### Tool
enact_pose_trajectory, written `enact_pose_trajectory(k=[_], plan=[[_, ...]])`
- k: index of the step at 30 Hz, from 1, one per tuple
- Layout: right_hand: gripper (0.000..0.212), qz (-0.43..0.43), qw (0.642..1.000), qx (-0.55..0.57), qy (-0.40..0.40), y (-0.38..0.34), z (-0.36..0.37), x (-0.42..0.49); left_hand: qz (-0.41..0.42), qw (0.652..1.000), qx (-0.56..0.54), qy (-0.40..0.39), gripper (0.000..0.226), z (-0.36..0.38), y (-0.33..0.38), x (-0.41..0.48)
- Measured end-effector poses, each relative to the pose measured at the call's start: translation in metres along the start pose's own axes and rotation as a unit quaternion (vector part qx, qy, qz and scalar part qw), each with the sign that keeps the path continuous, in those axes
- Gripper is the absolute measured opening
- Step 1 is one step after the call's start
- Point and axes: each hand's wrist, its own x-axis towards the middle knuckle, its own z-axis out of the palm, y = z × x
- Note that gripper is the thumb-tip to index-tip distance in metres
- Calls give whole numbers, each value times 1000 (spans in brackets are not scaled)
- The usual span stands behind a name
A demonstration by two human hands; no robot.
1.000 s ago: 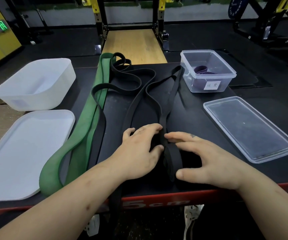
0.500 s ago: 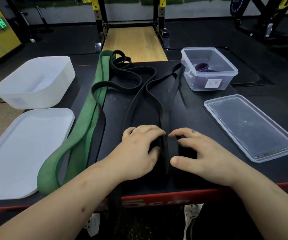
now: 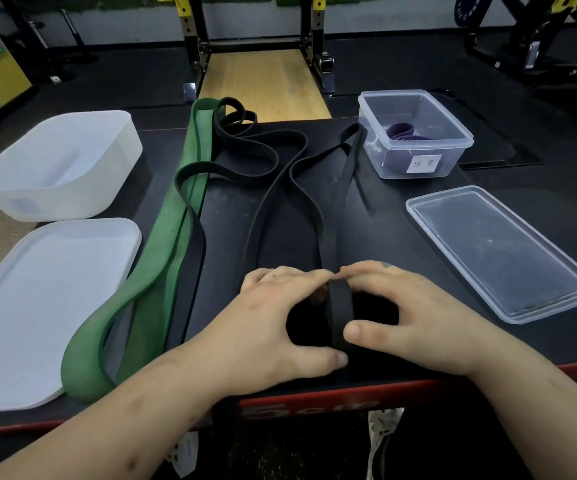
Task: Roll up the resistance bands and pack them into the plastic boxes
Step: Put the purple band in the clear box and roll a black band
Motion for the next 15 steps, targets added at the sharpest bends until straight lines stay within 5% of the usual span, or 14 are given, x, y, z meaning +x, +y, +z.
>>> enact_pose_trajectory(k=[4,15], plan=[[83,21,1000,22,-3,4,-9,-8,-6,1000,-12,-8,89,4,1,-1],[78,36,999,11,-31,-2,-9,-15,-7,1000,-12,-20,85,6,-6,7]])
